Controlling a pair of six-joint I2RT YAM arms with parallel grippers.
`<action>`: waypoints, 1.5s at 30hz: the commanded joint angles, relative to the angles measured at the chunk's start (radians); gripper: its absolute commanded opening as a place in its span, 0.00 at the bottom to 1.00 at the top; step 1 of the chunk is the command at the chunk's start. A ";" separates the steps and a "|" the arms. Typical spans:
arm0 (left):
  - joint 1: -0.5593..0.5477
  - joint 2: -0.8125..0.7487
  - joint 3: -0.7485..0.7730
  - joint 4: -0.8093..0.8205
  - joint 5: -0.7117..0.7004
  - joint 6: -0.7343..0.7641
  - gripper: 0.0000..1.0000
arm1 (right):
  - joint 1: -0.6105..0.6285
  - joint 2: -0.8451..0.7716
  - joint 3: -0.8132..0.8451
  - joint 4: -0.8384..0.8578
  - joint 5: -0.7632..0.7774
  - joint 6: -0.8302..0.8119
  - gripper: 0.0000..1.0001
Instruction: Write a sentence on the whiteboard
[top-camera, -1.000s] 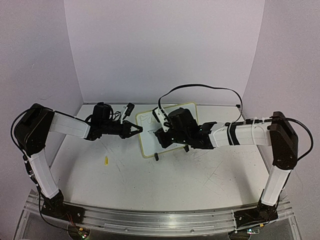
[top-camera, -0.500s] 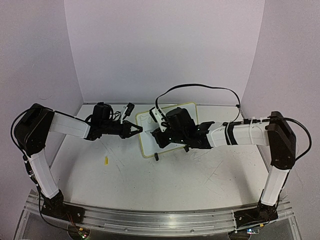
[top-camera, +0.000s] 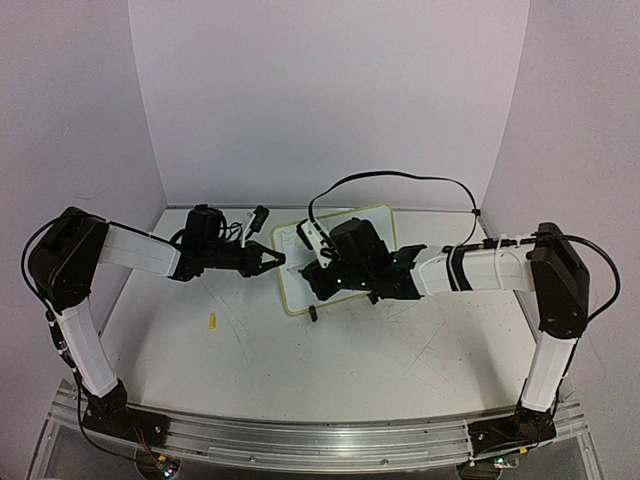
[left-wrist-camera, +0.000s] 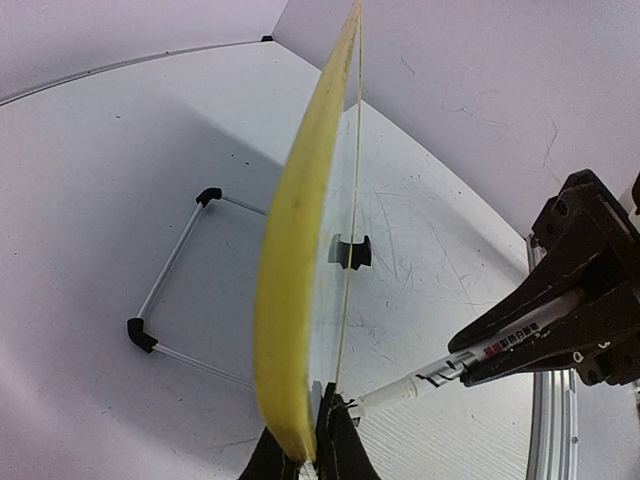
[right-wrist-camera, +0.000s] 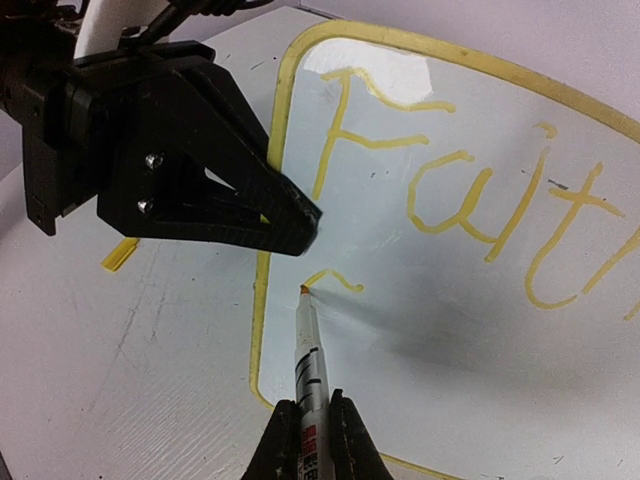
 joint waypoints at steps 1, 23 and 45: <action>0.010 0.003 0.021 -0.083 -0.158 0.080 0.00 | -0.002 0.016 0.006 -0.007 0.006 0.018 0.00; 0.009 0.005 0.023 -0.086 -0.157 0.081 0.00 | -0.013 -0.051 -0.033 -0.002 0.130 0.017 0.00; 0.008 0.012 0.026 -0.089 -0.154 0.084 0.00 | -0.036 -0.062 0.003 0.027 0.165 0.014 0.00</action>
